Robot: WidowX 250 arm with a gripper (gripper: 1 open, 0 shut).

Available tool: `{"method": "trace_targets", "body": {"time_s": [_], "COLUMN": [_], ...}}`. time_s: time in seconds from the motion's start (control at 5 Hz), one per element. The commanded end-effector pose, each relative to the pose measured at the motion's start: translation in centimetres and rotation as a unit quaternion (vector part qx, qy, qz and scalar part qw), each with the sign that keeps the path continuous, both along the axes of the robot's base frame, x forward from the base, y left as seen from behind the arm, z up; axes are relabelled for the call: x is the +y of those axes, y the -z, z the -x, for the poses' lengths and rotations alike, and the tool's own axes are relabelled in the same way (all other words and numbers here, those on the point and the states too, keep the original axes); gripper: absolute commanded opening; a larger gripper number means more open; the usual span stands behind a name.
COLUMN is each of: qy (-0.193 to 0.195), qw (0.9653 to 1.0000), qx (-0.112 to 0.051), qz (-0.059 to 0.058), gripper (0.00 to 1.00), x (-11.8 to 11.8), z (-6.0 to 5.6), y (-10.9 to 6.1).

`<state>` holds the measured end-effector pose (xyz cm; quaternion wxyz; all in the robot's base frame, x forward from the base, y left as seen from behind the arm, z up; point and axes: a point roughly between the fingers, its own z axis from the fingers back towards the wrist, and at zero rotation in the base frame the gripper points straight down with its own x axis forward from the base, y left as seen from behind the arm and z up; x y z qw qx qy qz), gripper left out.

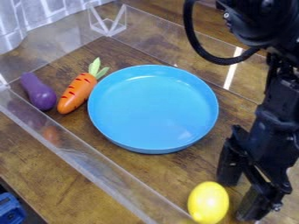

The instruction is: Put the lemon on the blue tray

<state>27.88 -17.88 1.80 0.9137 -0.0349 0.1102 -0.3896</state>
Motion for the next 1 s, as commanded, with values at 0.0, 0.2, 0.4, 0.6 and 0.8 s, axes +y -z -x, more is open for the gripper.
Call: {"method": "trace_targets", "body": {"time_s": [0.0, 0.2, 0.4, 0.6, 0.8], "qy": [0.025, 0.04, 0.078, 0.119, 0.158], "qw": [0.9995, 0.9989, 0.9965, 0.9922, 0.9867], "qx": [0.019, 0.023, 0.026, 0.028, 0.03], "qz": [-0.008, -0.012, -0.017, -0.023, -0.027], "gripper": [1.0, 1.0, 1.0, 1.0, 1.0], "x": [0.1, 1.3, 1.5, 1.4, 1.5], "z": [1.6, 2.1, 2.1, 2.1, 2.2], "y": [0.9, 0.7, 0.6, 0.6, 0.5]}}
